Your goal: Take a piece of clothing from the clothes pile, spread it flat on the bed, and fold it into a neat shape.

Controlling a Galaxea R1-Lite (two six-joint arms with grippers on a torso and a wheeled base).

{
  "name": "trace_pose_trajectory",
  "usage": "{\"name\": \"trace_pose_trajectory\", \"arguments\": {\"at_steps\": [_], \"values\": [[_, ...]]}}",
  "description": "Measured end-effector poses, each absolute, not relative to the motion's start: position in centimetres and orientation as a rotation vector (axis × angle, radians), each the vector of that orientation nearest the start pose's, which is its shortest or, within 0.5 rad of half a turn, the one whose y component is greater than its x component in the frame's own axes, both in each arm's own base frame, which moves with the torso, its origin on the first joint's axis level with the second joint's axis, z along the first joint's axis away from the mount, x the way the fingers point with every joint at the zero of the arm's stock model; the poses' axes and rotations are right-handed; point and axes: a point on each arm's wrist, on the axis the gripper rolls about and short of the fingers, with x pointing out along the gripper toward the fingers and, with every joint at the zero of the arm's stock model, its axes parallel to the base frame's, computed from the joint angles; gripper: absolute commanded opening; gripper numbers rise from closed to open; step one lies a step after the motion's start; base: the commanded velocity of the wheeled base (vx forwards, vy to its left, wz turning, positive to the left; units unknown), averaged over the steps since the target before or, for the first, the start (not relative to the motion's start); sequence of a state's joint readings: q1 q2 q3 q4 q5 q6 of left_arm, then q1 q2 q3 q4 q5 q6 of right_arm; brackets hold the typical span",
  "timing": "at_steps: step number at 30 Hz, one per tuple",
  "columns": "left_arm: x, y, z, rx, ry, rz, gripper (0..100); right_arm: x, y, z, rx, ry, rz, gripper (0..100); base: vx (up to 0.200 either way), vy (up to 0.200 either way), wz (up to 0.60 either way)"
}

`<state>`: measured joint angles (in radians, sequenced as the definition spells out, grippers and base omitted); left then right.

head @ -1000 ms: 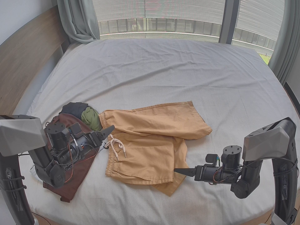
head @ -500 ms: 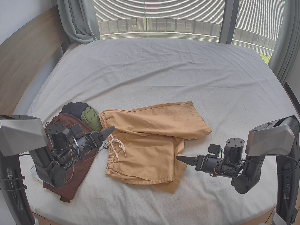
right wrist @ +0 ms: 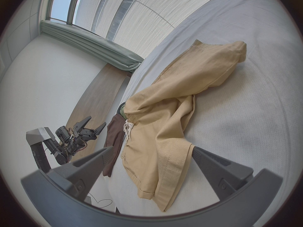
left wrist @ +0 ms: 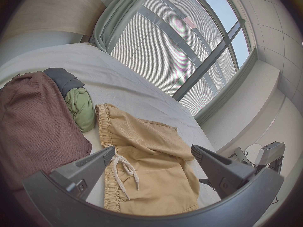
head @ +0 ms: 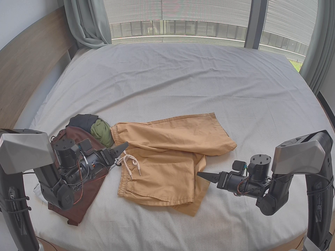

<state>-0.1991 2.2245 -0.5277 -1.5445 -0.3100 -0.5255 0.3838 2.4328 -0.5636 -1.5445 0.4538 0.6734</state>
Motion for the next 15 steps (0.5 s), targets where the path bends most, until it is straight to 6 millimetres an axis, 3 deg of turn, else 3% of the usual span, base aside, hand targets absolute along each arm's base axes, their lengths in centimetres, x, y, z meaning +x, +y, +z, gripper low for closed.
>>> {"name": "trace_pose_trajectory", "arguments": {"at_steps": [15], "values": [[32.76, -7.34, 3.96, -0.521, 0.285, -0.456, 100, 31.59, 13.57, -2.65, 0.642, 0.600, 0.679, 0, 0.000, 0.000, 0.00]]}}
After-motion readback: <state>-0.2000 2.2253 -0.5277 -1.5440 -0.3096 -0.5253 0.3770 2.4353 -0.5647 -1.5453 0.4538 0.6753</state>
